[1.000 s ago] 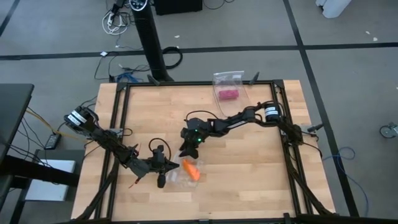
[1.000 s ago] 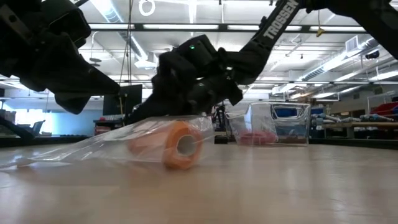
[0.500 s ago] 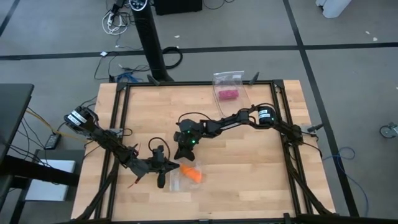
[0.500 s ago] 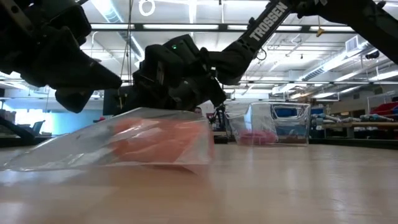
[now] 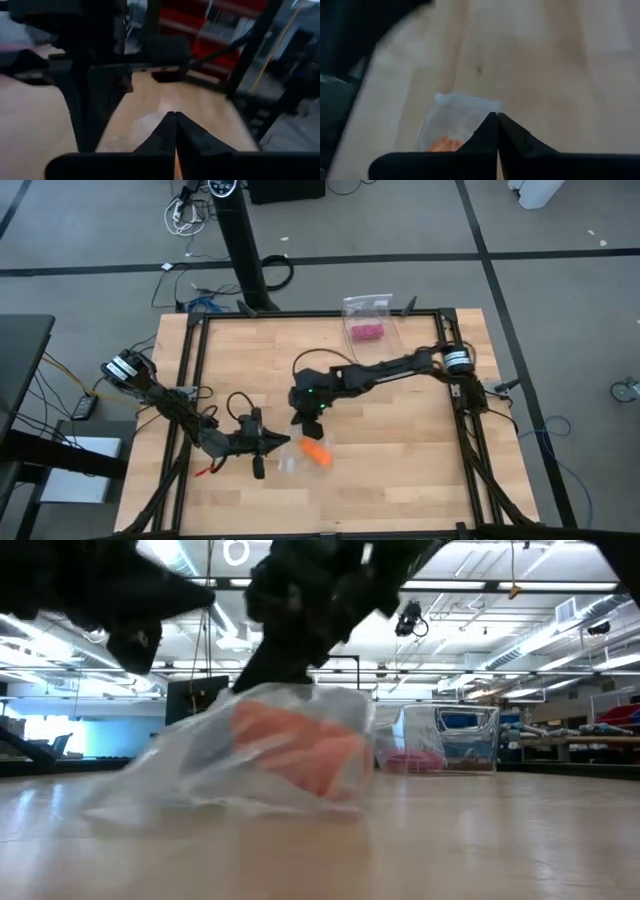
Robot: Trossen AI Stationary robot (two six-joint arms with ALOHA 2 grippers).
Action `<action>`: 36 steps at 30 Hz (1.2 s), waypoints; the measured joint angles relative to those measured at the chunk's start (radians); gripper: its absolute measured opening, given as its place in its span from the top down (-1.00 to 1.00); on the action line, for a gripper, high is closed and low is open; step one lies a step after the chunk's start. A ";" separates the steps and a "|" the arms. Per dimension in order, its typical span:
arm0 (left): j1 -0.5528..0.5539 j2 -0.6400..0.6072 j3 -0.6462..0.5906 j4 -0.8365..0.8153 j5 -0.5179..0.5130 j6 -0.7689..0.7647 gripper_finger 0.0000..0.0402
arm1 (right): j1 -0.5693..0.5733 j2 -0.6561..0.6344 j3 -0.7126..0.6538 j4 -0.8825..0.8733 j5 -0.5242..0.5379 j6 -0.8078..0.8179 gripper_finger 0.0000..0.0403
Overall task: Roll bandage
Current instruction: Close the transparent zip bag
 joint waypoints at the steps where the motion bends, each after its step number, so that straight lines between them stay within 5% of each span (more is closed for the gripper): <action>1: 0.000 -0.004 0.000 0.024 0.001 0.011 0.94 | 0.010 -0.026 -0.002 -0.039 0.040 -0.015 0.99; 15: 0.000 -0.071 -0.001 0.005 -0.036 0.158 0.40 | 0.199 -0.356 -0.001 -0.266 0.509 -0.038 1.00; 29: 0.013 -0.070 -0.001 -0.197 -0.121 0.095 0.00 | 0.310 -0.449 -0.001 -0.277 0.724 -0.056 1.00; 36: 0.018 -0.070 -0.001 -0.169 -0.147 0.089 -0.07 | 0.354 -0.515 -0.001 -0.274 0.819 -0.080 1.00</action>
